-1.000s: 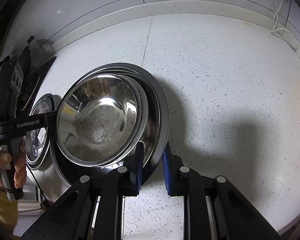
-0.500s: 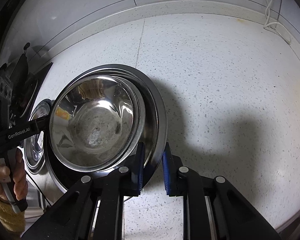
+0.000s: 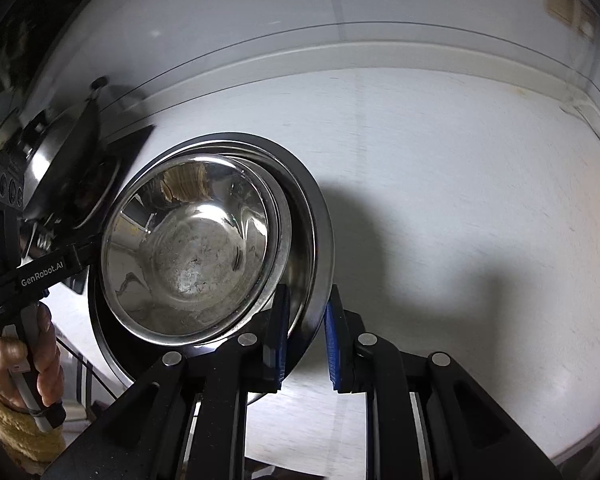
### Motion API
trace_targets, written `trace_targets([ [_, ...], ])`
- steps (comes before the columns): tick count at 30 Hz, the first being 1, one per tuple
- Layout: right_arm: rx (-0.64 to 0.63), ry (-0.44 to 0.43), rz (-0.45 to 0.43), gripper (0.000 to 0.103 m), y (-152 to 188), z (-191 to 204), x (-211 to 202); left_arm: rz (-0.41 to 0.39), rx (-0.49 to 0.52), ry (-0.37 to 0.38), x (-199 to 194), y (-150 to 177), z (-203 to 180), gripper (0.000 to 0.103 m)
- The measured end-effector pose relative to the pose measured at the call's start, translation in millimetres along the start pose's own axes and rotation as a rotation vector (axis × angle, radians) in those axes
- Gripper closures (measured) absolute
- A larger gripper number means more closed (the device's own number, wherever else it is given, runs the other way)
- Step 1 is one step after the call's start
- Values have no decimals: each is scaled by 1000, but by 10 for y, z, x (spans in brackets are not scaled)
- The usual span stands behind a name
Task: Organize plates and bowls
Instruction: 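Lift the nested bowls with both grippers and carry them toward the plate stack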
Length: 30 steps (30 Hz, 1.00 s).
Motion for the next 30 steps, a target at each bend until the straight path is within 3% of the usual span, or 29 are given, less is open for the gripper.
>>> trace_targets([
  [6, -87, -52, 4, 88, -215, 516, 192, -57, -42, -55, -309, -90, 620, 94],
  [13, -144, -92, 30, 88, -294, 963, 383, -65, -78, -75, -450, -120, 1148, 94],
  [30, -155, -86, 85, 88, -288, 1238, 628, -17, -78, -69, -254, -87, 1507, 94],
])
Point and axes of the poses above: each gripper's, at about its wrist camera, not at the fingertips, and x roughly the way its jaws point, z to its left, y to its underside, the point moved 1 cm from there along x, roughly the way its jaws point, and after that the axes turned 15 degrees about -x, right-handed, at the moved point
